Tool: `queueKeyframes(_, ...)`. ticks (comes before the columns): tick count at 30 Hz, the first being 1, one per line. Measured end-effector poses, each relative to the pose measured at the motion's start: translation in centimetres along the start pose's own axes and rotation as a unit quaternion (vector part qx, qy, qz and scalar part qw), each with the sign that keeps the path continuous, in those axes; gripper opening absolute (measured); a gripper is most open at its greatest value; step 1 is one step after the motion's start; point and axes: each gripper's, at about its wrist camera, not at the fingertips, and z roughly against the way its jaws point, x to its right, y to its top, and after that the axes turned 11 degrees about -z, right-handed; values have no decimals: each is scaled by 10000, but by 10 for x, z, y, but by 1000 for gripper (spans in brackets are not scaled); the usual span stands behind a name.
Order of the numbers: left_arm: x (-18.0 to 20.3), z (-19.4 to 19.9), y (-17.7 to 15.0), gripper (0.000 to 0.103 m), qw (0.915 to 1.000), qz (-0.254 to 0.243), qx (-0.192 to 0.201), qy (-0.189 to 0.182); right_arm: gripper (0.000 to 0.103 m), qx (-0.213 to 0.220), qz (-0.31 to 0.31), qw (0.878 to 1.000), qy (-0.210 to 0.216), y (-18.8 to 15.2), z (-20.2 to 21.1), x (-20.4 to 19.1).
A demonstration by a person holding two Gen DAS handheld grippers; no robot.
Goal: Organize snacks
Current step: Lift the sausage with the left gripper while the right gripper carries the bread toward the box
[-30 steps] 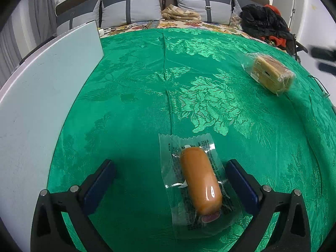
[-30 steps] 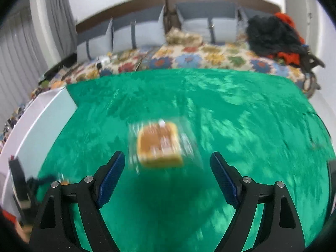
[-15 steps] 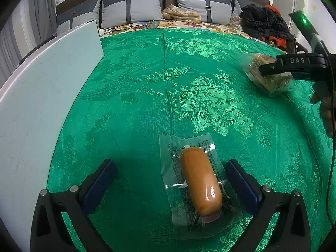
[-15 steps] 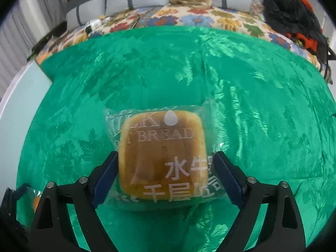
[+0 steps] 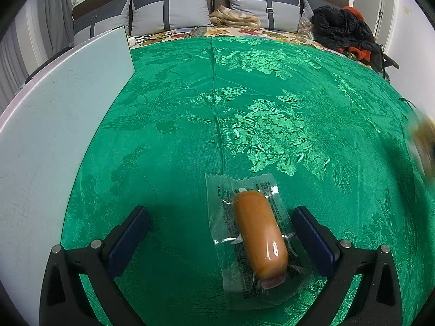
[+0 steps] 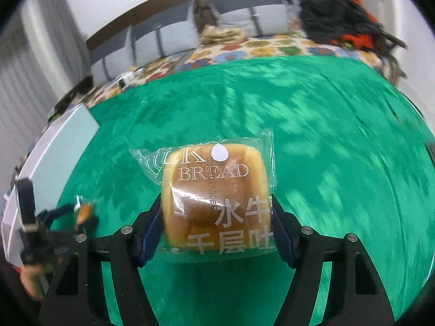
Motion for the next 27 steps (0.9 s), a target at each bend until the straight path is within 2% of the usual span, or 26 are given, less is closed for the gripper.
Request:
queueKeyframes(4, 0, 0, 0, 103, 10000, 0, 0, 3, 73, 345, -235, 9990, -139, -31, 19, 17)
queueKeyframes(8, 0, 0, 0, 103, 10000, 0, 1, 1, 73, 579, -34, 9982, -149, -39, 26, 17)
queueKeyframes(15, 0, 0, 0, 103, 10000, -12, -20, -8, 73, 688, -107, 9976, -57, -46, 31, 25)
queueKeyframes(17, -1, 0, 2, 103, 9998, -72, -156, -86, 73, 750, -119, 9971, -23, -49, 36, 29)
queueKeyframes(20, 1, -1, 8, 101, 9977, -175, -608, -249, 73, 768, -133, 9969, -41, -52, 38, 33)
queueKeyframes(23, 13, 7, 12, 75, 9960, -431, -681, -379, 73, 685, -246, 9973, -21, -52, 34, 36)
queueKeyframes(24, 17, 10, 13, 57, 9955, -495, -687, -422, 73, 670, -255, 9974, -14, -51, 34, 36)
queueKeyframes(25, 21, 14, 13, 47, 9951, -556, -705, -421, 73, 677, -248, 9974, -5, -51, 34, 36)
queueKeyframes(26, 23, 17, 12, 45, 9951, -550, -686, -446, 73, 721, -226, 9971, 9, -51, 36, 35)
queueKeyframes(27, 22, 21, 10, 39, 9959, -513, -614, -424, 73, 762, -204, 9969, 16, -52, 38, 34)
